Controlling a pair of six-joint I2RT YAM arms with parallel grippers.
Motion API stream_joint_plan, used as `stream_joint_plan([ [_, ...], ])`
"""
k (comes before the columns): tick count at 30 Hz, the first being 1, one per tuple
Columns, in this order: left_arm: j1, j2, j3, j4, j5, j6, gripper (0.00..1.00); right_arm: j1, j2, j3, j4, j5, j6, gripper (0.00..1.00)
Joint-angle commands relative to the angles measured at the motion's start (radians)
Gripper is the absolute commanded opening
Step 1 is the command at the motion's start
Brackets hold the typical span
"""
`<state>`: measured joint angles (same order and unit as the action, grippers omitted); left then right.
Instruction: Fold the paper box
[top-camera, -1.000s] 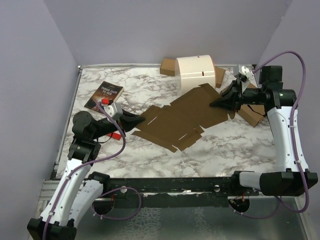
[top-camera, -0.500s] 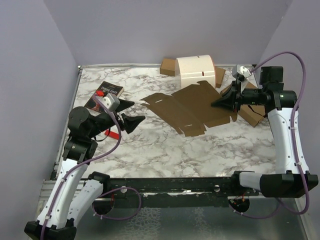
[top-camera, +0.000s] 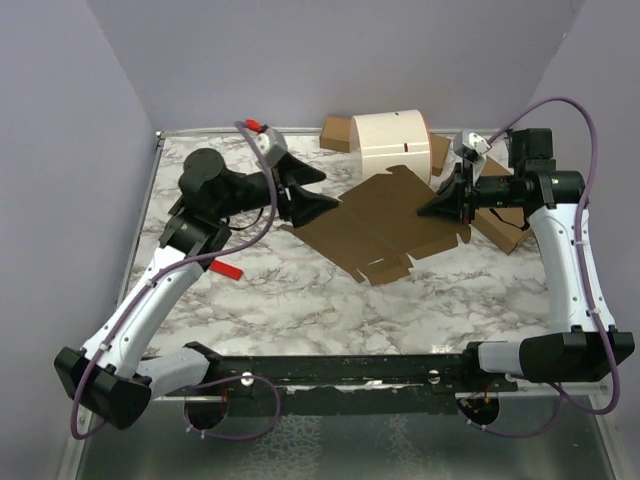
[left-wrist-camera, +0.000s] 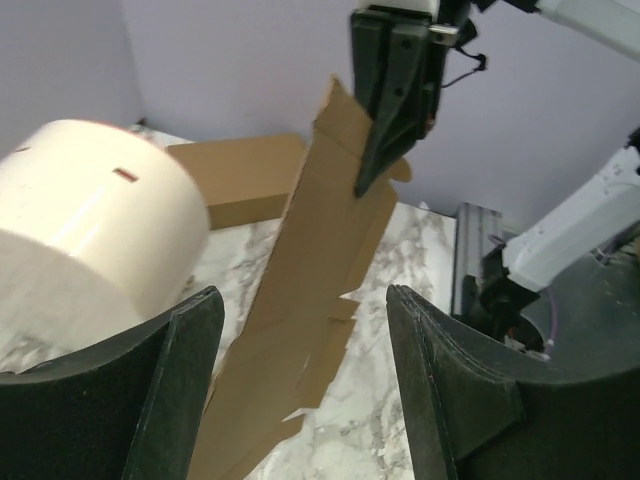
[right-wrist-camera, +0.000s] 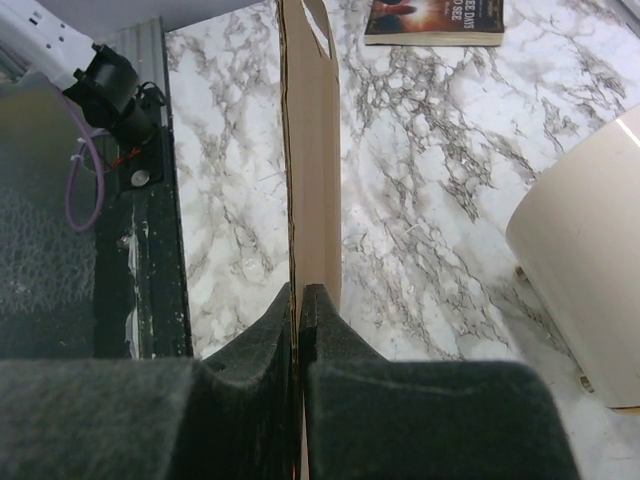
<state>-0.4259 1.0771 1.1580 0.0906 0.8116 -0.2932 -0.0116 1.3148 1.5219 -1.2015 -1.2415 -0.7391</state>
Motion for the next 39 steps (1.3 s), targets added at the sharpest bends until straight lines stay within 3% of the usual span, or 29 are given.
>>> stream_joint_plan([
  [1,-0.129,0.096,0.172,-0.154,-0.045,0.147,0.69,0.023,0.006,0.034,-0.036,-0.001,-0.037,0.01],
  [9,-0.247,0.3,0.378,-0.371,-0.087,0.329,0.65,0.044,0.007,0.041,-0.044,-0.013,-0.056,0.01],
  [17,-0.271,0.368,0.414,-0.39,-0.004,0.377,0.29,0.045,0.007,0.052,-0.065,-0.018,-0.08,0.01],
  [20,-0.273,0.372,0.41,-0.373,-0.002,0.378,0.08,0.045,0.004,0.053,-0.069,-0.033,-0.082,0.02],
  [22,-0.274,0.374,0.407,-0.368,-0.001,0.38,0.0,0.045,0.0,0.051,-0.069,-0.042,-0.082,0.02],
  [25,-0.273,0.368,0.394,-0.366,0.012,0.387,0.0,0.045,-0.007,0.043,-0.066,-0.045,-0.081,0.04],
  [28,-0.271,0.343,0.371,-0.352,0.011,0.388,0.0,0.045,-0.017,0.025,-0.058,-0.057,-0.071,0.26],
  [31,-0.266,0.316,0.35,-0.34,-0.005,0.39,0.0,0.045,-0.027,-0.001,-0.026,-0.077,-0.03,0.4],
  [39,-0.192,0.255,0.292,-0.3,0.043,0.358,0.0,0.041,-0.079,-0.084,0.068,-0.049,0.035,0.5],
])
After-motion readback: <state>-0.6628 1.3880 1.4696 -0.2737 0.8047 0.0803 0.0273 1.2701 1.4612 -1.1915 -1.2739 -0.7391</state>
